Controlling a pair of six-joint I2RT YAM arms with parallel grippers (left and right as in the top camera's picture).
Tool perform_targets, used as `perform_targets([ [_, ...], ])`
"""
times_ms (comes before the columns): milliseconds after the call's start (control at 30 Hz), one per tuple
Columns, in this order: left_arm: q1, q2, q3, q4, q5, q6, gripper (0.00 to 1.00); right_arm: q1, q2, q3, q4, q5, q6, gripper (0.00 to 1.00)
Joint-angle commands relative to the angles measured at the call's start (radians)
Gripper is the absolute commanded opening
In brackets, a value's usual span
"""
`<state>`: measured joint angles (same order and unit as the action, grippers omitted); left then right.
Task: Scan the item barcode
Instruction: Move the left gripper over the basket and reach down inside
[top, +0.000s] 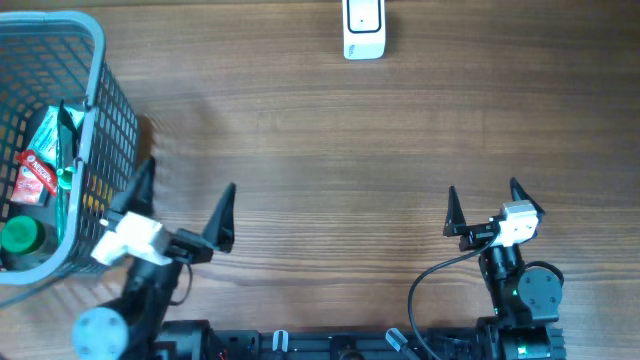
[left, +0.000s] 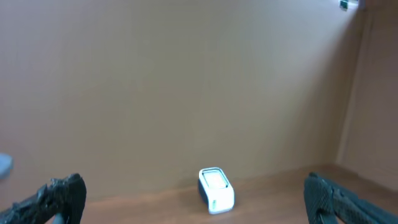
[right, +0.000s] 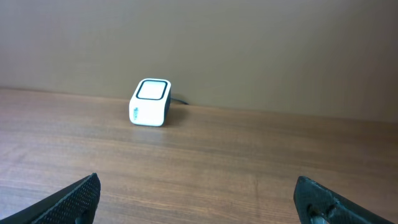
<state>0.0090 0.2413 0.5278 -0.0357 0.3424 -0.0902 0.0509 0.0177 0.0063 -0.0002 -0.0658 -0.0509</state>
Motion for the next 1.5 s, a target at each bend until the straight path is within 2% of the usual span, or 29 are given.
perform_targets([
  [0, 0.009, 0.203, 0.278, -0.117, 0.025, -0.023, 1.00, 0.005, 0.000, -0.001, 0.001, 0.014, -0.009, 1.00],
  [133, 0.009, 0.368, 0.528, -0.275, 0.072, -0.023, 1.00, 0.005, 0.000, -0.001, 0.001, 0.014, -0.009, 1.00],
  [233, 0.009, 0.431, 0.608, -0.311, 0.166, -0.023, 1.00, 0.005, 0.000, -0.001, 0.001, 0.015, -0.009, 0.99],
  [400, 0.009, 0.465, 0.610, -0.326, 0.166, -0.023, 1.00, 0.005, 0.000, -0.001, 0.001, 0.015, -0.009, 1.00],
  [633, 0.027, 0.579, 0.657, -0.338, -0.101, -0.082, 1.00, 0.005, 0.000, -0.001, 0.001, 0.014, -0.010, 1.00],
  [1000, 0.172, 0.843, 0.947, -0.527, -0.109, -0.083, 1.00, 0.005, 0.000, -0.001, 0.001, 0.014, -0.009, 1.00],
  [1467, 0.291, 0.864, 0.961, -0.570, -0.109, -0.083, 1.00, 0.005, 0.000, -0.001, 0.001, 0.014, -0.009, 1.00],
])
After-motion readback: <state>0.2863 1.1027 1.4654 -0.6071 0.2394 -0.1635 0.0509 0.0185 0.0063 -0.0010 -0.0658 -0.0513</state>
